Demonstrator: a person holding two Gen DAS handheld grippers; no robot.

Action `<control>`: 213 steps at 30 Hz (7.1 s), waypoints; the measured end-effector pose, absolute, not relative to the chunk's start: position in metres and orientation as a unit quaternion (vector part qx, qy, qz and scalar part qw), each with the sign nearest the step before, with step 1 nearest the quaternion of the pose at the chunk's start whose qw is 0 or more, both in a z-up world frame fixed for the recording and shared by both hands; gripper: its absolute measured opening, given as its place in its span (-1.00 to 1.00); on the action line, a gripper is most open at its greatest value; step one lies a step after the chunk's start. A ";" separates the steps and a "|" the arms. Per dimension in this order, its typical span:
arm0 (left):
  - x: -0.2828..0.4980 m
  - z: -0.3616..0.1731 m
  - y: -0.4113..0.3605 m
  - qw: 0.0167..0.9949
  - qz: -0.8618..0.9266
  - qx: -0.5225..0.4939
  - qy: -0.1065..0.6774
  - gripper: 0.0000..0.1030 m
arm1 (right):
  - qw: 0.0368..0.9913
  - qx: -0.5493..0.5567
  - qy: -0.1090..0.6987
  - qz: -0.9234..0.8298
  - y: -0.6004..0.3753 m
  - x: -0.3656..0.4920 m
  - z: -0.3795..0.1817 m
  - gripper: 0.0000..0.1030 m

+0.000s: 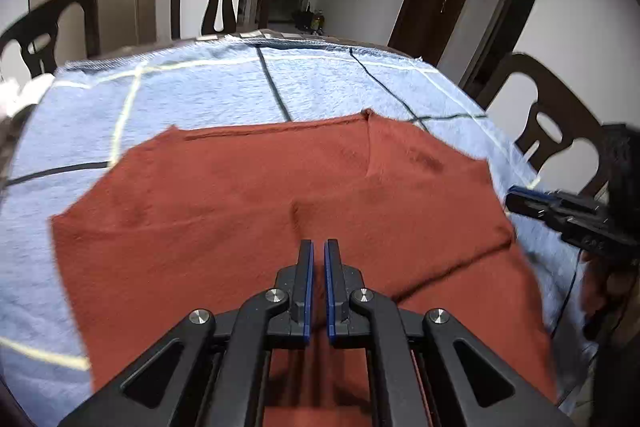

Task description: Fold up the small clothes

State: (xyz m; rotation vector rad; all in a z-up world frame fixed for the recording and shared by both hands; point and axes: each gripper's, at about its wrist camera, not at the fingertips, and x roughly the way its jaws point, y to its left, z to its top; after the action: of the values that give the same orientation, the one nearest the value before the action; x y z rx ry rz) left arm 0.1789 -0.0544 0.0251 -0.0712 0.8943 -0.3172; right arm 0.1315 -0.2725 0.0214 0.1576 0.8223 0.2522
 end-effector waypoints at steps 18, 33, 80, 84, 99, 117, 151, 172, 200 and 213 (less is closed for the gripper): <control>0.150 0.019 0.039 0.900 -0.055 -0.058 0.429 -0.86 | 0.915 0.064 0.386 0.099 -0.283 0.133 0.029 -0.62; 0.165 0.021 0.048 0.906 -0.050 -0.047 0.417 -0.85 | 0.913 0.071 0.390 0.097 -0.281 0.143 0.028 -0.62; -0.014 -0.003 0.033 0.889 -0.111 -0.195 0.400 -0.15 | 0.851 0.251 0.387 0.252 -0.257 -0.012 -0.022 -0.22; -0.012 -0.004 0.033 0.888 -0.112 -0.199 0.398 -0.15 | 0.842 0.269 0.394 0.252 -0.254 -0.006 -0.023 -0.22; -0.015 -0.009 0.031 0.881 -0.124 -0.208 0.406 -0.83 | 0.839 0.292 0.385 0.253 -0.263 -0.018 -0.022 -0.86; -0.020 0.019 0.057 0.886 -0.151 -0.264 0.351 -0.85 | 0.859 0.304 0.334 0.241 -0.292 -0.033 0.002 -0.88; 0.205 -0.003 0.104 0.844 -0.074 -0.312 0.429 -0.84 | 0.807 0.369 0.398 0.232 -0.314 0.207 0.003 -0.82; 0.226 0.039 0.108 0.858 -0.117 -0.325 0.380 -0.43 | 0.830 0.349 0.326 0.288 -0.303 0.226 0.046 -0.31; 0.238 0.004 0.063 0.894 -0.056 -0.151 0.417 -0.74 | 0.883 0.218 0.398 0.123 -0.299 0.243 0.005 -0.87; 0.202 0.039 0.062 0.911 -0.047 -0.131 0.387 -0.65 | 0.915 0.130 0.361 0.126 -0.275 0.177 0.049 -0.66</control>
State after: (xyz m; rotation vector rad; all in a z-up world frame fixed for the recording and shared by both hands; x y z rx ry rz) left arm 0.2016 0.0621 0.0392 -0.2699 0.7983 -0.0970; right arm 0.1770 -0.2747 0.0491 0.2687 0.7440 0.2602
